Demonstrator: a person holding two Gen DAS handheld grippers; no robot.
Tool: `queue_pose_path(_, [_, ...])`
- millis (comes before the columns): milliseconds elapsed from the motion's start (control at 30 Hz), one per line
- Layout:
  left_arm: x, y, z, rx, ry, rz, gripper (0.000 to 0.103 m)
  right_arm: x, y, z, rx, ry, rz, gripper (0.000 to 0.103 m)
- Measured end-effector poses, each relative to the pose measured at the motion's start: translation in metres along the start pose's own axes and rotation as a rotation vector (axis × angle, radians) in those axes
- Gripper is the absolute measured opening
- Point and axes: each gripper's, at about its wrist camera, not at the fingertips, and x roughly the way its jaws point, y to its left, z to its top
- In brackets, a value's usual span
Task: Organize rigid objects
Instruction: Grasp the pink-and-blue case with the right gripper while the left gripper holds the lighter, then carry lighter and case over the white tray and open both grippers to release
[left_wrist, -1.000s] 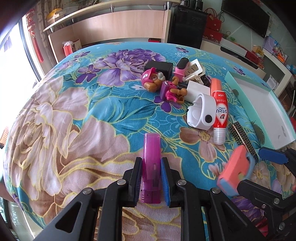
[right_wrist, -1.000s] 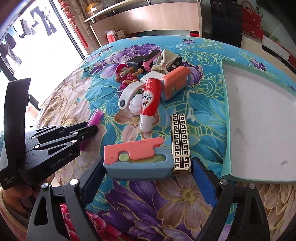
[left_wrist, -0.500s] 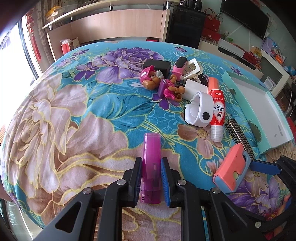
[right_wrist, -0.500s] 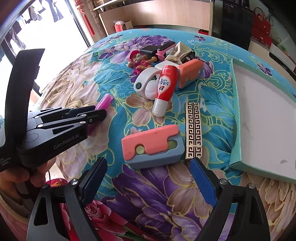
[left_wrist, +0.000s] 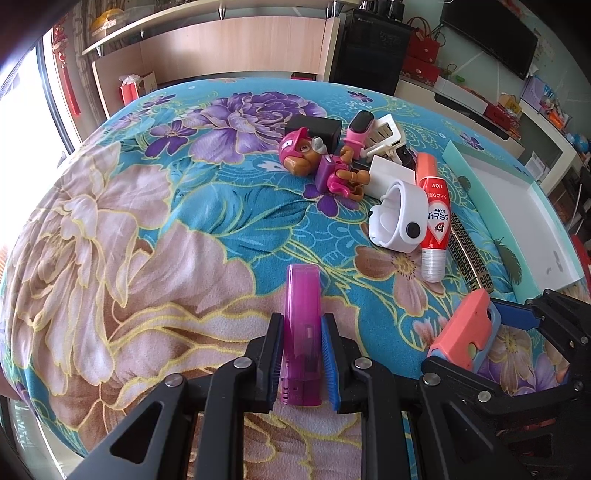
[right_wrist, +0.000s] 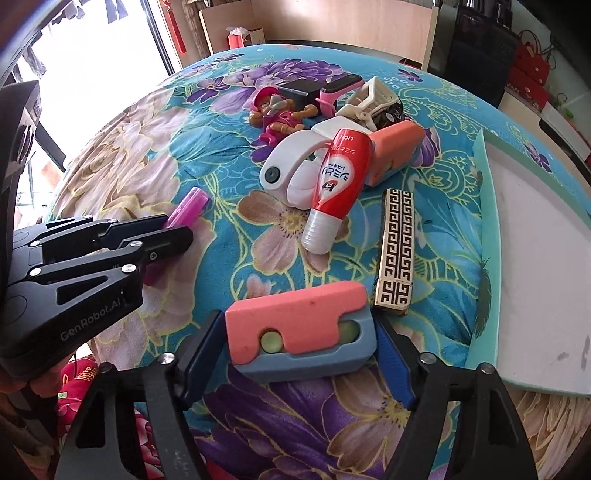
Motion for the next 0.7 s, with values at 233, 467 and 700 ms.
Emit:
queue_pose_path(233, [-0.003, -0.001, 0.002, 0.001, 0.004, 0.003, 0.021, -0.007, 0.001, 0.001, -0.008, -0.016, -0.008, 0.073])
queue_pose_path(467, [-0.021, -0.021, 0.025, 0.057, -0.035, 0.020, 0.021, -0.048, -0.022, 0.007, 0.072, -0.124, 0.065, 0.073])
queue_pose_path(700, [-0.038, -0.076, 0.066, 0.183, -0.083, -0.002, 0.021, -0.093, -0.081, 0.011, 0.159, -0.218, 0.009, 0.073])
